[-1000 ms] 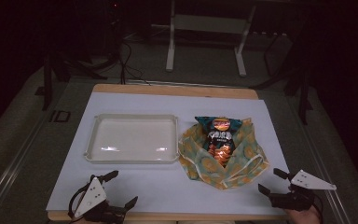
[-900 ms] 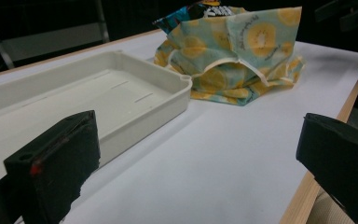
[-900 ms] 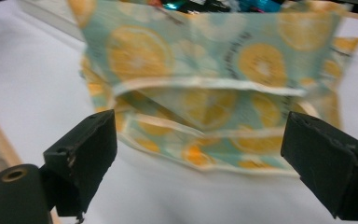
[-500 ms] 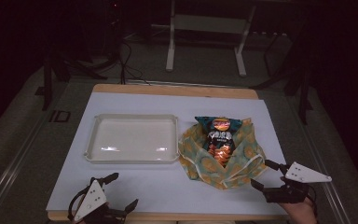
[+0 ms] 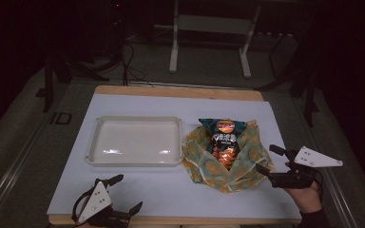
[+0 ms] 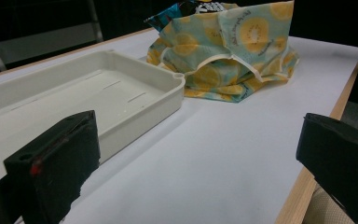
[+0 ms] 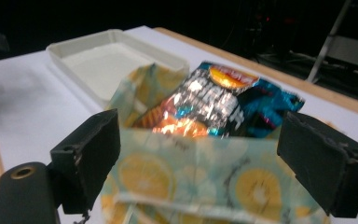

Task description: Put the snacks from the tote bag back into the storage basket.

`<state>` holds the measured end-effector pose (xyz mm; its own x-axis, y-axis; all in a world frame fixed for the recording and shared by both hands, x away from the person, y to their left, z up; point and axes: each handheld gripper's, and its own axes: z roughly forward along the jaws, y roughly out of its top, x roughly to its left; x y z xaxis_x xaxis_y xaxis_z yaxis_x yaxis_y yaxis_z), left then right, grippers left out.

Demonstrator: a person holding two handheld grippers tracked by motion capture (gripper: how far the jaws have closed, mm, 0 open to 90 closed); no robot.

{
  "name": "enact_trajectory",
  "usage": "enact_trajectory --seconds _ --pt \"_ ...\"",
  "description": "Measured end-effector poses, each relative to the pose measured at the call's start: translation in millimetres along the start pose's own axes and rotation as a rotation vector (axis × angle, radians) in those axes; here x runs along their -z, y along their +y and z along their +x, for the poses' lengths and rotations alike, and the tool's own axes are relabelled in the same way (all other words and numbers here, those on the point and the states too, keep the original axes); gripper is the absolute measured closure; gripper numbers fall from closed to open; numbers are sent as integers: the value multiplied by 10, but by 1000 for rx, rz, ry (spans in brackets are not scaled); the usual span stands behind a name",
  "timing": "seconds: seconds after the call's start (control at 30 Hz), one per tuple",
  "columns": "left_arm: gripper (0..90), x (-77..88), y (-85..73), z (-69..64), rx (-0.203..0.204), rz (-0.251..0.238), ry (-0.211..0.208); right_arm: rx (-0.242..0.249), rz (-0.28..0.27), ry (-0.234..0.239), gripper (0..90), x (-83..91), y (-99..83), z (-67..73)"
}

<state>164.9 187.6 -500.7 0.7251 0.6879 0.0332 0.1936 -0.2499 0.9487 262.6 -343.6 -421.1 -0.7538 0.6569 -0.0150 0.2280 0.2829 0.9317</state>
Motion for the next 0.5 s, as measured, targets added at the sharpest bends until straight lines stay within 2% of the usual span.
enact_trajectory --seconds 0.17,0.5 --pt "1 -12 -3 -1 -2 3 -7 18 0 2 136 -78 147 -53" --pt "1 -20 1 -3 -7 -1 -19 17 -22 25 163 -228 371 -193"
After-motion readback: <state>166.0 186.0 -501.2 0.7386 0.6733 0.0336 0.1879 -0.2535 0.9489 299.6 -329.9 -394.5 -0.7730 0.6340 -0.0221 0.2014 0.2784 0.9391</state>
